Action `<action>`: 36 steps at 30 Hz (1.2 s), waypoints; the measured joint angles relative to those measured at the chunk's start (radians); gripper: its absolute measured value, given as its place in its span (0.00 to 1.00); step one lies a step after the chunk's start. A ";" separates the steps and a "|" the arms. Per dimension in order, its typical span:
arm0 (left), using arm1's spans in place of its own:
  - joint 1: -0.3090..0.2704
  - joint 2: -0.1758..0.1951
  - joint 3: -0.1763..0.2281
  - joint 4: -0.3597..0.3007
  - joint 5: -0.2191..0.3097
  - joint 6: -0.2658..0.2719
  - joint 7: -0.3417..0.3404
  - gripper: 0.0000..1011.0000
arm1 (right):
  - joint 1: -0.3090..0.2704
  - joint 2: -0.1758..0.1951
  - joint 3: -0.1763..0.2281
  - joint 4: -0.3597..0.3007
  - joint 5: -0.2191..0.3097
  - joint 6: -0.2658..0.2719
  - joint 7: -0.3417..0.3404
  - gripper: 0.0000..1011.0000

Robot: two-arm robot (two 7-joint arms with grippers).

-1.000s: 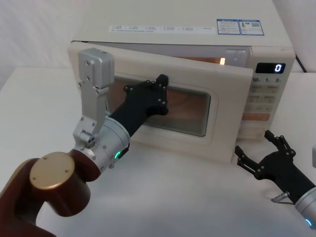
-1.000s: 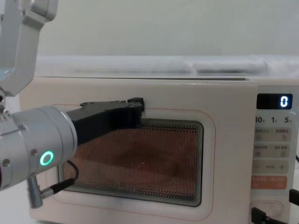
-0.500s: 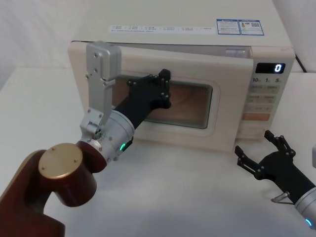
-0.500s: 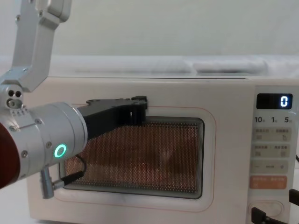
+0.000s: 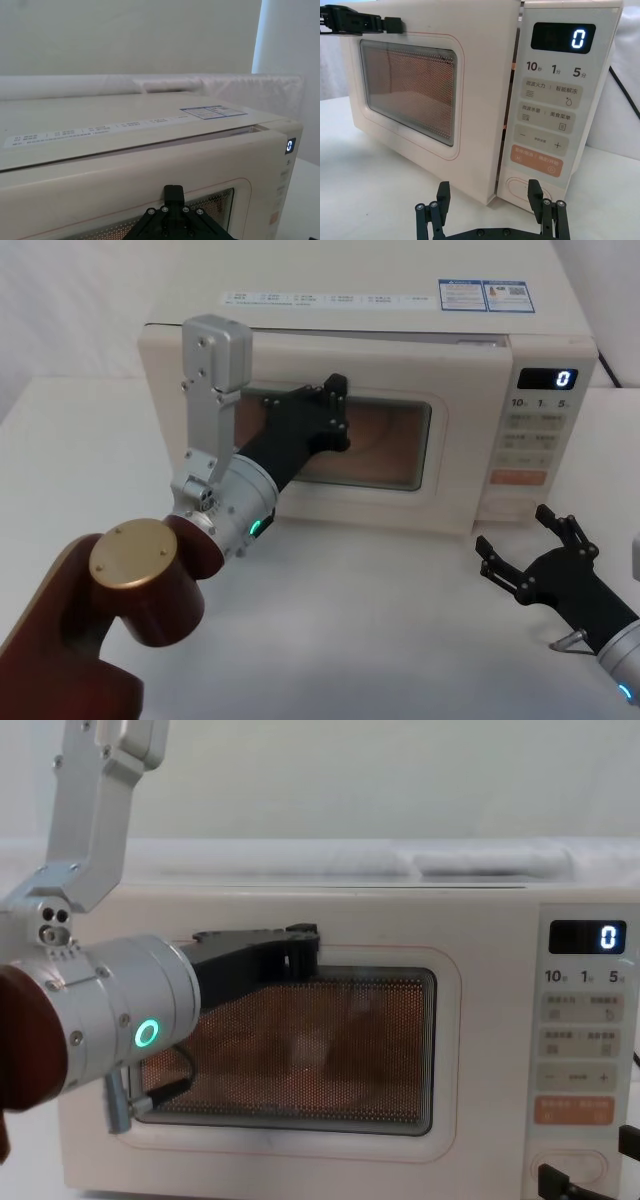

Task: Press the button to open the microwave door with one hand; close the microwave door with the other hand.

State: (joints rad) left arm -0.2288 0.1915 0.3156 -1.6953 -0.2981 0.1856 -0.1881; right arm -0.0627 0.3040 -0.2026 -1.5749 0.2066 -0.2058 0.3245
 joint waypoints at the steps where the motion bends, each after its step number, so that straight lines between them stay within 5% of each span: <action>1: -0.003 -0.003 0.000 0.001 0.002 0.001 0.001 0.00 | 0.000 0.000 0.000 0.000 0.000 0.000 0.000 0.99; 36: -0.017 -0.030 -0.005 0.017 0.040 0.005 0.004 0.00 | 0.000 0.000 0.000 0.000 0.000 0.000 0.000 0.99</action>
State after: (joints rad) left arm -0.2458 0.1619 0.3110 -1.6786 -0.2579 0.1906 -0.1842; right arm -0.0627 0.3040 -0.2026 -1.5750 0.2066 -0.2058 0.3244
